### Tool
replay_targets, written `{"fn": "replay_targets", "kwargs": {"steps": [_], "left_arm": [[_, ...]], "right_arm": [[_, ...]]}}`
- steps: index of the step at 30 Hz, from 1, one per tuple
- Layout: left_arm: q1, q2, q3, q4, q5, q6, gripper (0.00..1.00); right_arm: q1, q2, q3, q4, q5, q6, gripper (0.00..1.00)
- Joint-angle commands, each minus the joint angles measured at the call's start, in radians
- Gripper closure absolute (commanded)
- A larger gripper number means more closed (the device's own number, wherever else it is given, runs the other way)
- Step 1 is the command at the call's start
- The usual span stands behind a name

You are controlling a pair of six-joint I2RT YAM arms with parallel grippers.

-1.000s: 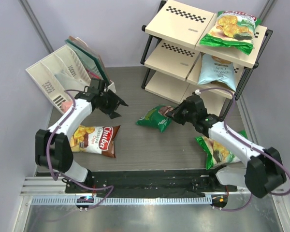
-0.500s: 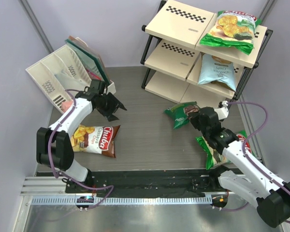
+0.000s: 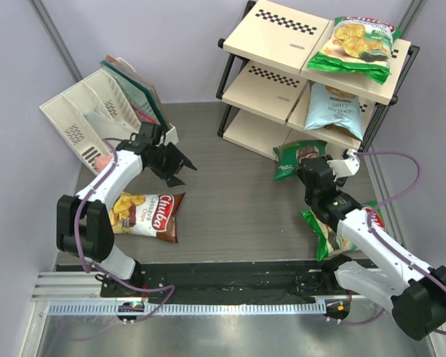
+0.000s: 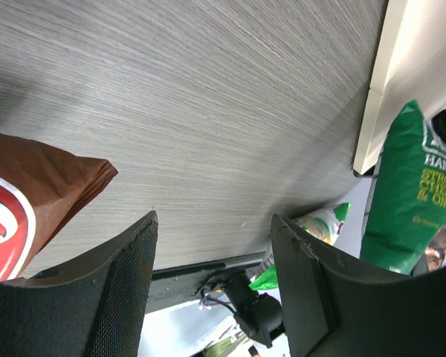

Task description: Place and organize the chips bags onto the shelf

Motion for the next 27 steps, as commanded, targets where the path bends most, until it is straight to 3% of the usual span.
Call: {"fn": "replay_targets", "kwargs": {"steps": [1, 9, 17, 27], "left_arm": [[-0.013, 0.018, 0.046, 0.012, 0.041, -0.005, 0.37], [-0.017, -0.007, 0.014, 0.001, 0.032, -0.002, 0.37], [-0.017, -0.031, -0.003, -0.006, 0.018, 0.004, 0.37], [-0.017, -0.047, -0.013, -0.006, 0.021, 0.009, 0.37]], "right_arm": [[-0.001, 0.067, 0.038, 0.117, 0.212, 0.024, 0.99], [0.001, 0.245, 0.018, 0.126, 0.396, 0.228, 0.99], [0.001, 0.411, 0.069, -0.056, 0.337, 0.581, 0.99], [-0.021, 0.531, 0.1, -0.081, 0.306, 0.744, 0.99]]}}
